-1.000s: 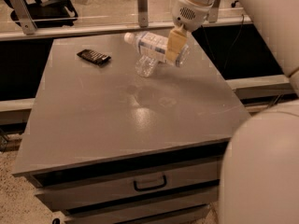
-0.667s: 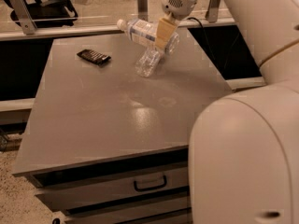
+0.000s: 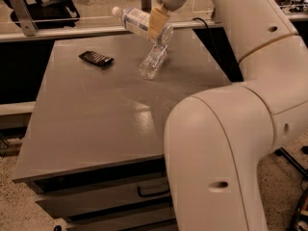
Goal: Move blue plastic bottle near rxbar chocolate
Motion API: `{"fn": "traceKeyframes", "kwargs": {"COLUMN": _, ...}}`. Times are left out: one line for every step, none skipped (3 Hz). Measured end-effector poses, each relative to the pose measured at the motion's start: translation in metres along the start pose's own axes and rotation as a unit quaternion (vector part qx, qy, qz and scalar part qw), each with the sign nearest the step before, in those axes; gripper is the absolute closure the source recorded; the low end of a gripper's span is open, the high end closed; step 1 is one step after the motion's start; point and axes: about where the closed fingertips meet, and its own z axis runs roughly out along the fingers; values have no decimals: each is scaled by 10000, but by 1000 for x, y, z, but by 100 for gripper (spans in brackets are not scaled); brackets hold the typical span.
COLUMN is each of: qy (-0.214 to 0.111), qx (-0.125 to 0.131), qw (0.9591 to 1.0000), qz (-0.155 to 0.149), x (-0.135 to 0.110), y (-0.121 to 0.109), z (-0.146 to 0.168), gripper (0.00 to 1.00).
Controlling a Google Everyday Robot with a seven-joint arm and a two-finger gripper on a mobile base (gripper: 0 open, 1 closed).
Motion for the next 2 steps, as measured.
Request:
{"fn": "traceKeyframes", "kwargs": {"qy": -144, "qx": 71, "qw": 9999, "qz": 48, "x": -17, "y": -6, "z": 3, "gripper": 100}}
{"fn": "traceKeyframes", "kwargs": {"qy": -145, "qx": 71, "qw": 9999, "qz": 48, "x": -17, "y": -6, "z": 3, "gripper": 100}}
